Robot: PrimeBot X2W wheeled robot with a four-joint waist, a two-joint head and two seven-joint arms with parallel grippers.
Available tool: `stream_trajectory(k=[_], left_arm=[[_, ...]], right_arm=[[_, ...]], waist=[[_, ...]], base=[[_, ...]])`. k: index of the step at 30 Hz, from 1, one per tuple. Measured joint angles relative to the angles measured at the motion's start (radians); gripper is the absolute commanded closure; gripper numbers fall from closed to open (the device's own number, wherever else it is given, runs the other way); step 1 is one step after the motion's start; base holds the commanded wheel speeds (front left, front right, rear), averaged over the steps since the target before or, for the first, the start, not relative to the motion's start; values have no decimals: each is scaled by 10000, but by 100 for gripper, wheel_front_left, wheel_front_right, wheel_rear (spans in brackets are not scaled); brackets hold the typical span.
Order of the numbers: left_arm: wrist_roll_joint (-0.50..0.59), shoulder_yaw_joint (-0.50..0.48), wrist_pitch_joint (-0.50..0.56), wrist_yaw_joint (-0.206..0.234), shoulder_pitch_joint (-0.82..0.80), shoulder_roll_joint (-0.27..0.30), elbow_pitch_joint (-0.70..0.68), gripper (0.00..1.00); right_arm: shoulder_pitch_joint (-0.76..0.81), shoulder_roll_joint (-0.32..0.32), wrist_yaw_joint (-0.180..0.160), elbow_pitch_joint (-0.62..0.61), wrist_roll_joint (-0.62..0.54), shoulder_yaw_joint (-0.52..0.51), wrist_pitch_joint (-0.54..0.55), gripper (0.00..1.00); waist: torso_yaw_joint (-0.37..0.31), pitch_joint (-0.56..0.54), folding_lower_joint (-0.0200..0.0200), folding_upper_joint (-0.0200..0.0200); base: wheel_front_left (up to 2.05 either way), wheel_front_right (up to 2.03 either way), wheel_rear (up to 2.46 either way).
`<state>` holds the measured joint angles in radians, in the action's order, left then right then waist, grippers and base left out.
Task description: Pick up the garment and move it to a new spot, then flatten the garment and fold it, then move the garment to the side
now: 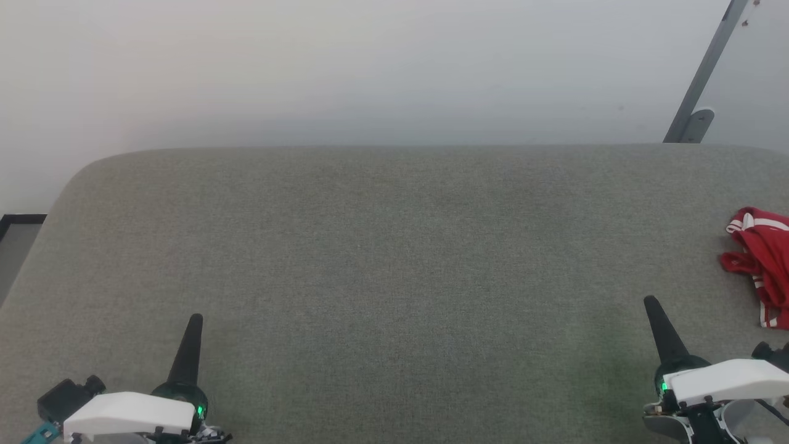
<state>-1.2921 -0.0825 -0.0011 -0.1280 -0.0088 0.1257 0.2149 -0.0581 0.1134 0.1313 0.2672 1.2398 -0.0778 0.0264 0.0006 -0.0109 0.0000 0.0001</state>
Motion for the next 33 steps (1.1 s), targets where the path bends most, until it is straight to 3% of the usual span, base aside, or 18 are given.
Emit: stream_trajectory(k=[33], left_arm=[[-2052,-186,719,0,-587,-466,192,100]], right_arm=[[-291,-418,-6,-111,2387,-244,562,100]], waist=[[-4,84,0,0]], base=[[0,0,0]])
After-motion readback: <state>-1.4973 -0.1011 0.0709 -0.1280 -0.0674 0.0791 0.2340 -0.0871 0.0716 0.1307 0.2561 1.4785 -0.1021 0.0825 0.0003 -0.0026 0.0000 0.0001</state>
